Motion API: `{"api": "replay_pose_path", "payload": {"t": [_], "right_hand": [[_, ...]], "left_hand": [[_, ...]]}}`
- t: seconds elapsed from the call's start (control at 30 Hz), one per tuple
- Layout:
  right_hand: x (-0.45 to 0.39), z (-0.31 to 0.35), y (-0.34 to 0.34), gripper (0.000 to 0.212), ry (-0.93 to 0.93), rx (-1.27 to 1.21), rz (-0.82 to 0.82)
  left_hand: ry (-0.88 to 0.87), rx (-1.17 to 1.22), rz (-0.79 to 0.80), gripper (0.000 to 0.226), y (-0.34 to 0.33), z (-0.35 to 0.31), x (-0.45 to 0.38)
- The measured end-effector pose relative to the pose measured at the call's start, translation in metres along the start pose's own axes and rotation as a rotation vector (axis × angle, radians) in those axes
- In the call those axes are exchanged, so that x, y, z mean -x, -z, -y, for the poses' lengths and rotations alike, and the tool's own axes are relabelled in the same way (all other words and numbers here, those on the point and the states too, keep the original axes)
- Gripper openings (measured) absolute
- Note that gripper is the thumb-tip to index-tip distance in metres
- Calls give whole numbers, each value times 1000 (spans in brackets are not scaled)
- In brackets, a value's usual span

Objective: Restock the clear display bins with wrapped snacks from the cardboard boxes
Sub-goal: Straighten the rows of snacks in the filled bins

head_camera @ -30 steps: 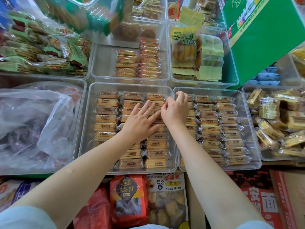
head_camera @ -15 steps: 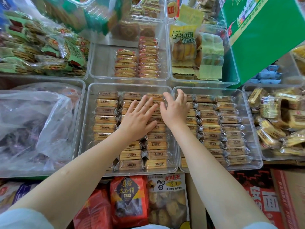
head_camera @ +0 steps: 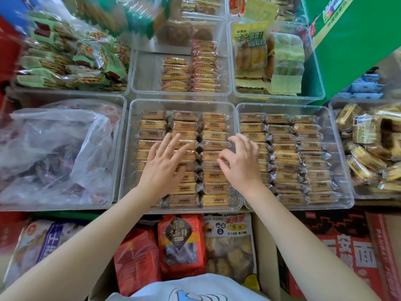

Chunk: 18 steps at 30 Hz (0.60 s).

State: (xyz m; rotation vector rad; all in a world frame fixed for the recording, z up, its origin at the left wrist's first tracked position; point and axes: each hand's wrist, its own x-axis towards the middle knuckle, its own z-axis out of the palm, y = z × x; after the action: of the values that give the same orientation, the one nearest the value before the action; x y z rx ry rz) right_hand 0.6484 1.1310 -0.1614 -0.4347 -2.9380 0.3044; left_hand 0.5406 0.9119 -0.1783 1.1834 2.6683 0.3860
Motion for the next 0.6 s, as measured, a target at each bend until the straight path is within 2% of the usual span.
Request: {"api": "replay_pose_path", "payload": {"t": [0.17,0.27,0.33,0.43,0.5,0.6], "right_hand": [[8,12,6,12,-82,108,136],[6,27,10,14,-20,161,147],[7,38,9,35,14,69,214],[6,48,-3,68,-37,-40,396],[2,51,-14,75,-82,-49,474],[4,57,-22,78,-104,1,491]], "left_hand": [[23,23,40,51,1,-11,25],[61,18,57,49,3,-16,38],[64,12,35,53,6,-19,48],[101,35,32,65,7,-22,62],[125,27,46,66,7,-21,70],[155,8,68,68,8,-17,78]]}}
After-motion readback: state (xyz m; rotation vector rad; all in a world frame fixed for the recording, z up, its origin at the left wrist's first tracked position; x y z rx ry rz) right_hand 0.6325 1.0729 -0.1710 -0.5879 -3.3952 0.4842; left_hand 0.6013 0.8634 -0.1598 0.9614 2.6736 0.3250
